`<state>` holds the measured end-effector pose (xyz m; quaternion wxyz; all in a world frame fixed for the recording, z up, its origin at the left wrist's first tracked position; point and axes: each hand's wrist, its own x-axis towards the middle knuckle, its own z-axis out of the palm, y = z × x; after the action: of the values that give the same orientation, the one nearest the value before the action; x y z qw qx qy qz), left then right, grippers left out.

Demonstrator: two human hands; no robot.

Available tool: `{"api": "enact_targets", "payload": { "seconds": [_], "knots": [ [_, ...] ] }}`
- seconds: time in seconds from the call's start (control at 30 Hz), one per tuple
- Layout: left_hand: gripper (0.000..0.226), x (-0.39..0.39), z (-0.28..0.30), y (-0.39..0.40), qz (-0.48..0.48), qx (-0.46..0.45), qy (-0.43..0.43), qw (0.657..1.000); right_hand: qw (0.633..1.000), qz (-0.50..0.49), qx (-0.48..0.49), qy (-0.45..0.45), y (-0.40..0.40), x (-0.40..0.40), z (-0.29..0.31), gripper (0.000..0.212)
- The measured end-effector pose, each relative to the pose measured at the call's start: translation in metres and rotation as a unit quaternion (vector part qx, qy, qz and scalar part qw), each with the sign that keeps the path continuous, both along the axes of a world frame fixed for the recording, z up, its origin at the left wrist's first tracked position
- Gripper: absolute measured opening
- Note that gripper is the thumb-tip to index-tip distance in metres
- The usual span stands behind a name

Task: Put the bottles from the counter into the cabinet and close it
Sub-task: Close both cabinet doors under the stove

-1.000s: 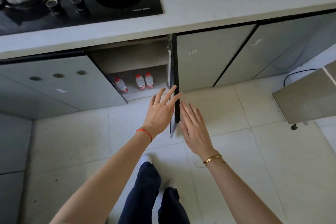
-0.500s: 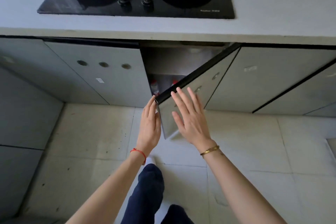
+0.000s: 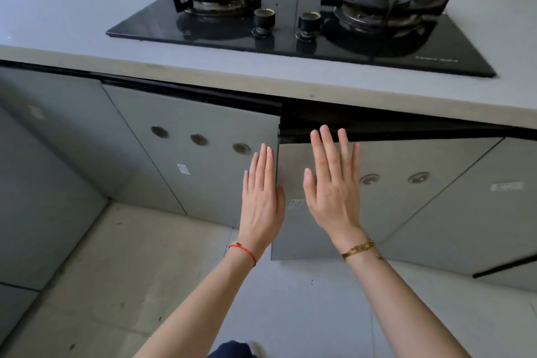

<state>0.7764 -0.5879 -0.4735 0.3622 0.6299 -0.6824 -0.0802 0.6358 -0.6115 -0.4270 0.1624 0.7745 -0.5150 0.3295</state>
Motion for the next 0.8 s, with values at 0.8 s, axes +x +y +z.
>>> {"api": "enact_targets", "payload": {
  "seconds": [0.8],
  "knots": [
    [0.081,0.015,-0.051,-0.070,0.026,-0.088,-0.115,0.989,0.986,-0.106,-0.090,0.091,-0.071,0.007,-0.025,0.099]
  ]
}}
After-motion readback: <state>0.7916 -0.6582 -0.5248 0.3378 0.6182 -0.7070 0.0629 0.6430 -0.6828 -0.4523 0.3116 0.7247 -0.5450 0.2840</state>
